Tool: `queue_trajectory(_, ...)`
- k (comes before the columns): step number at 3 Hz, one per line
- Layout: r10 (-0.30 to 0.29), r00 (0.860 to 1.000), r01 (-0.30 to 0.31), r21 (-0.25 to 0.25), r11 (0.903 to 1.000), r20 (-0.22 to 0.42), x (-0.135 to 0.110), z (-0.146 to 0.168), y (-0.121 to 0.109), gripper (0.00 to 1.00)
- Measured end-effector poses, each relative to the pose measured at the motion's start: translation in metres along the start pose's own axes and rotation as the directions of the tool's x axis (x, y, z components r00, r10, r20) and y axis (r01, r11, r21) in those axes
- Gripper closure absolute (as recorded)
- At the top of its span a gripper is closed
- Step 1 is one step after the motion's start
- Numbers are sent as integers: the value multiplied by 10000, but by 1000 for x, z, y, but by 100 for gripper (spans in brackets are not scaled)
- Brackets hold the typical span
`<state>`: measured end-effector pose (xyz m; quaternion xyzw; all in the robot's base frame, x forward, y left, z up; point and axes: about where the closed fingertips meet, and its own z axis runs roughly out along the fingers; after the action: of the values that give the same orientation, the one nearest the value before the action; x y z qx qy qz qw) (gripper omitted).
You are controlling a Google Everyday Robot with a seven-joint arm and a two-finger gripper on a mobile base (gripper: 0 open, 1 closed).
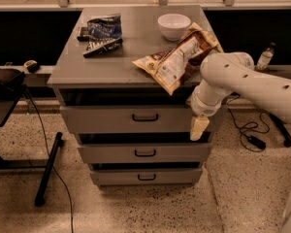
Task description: Open top drawer
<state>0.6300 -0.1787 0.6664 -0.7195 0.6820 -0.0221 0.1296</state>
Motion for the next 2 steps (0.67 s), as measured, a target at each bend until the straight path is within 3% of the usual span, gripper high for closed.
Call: queue_trajectory(2,-456,9989,457,-52,9989,49,-7,-16,30,18)
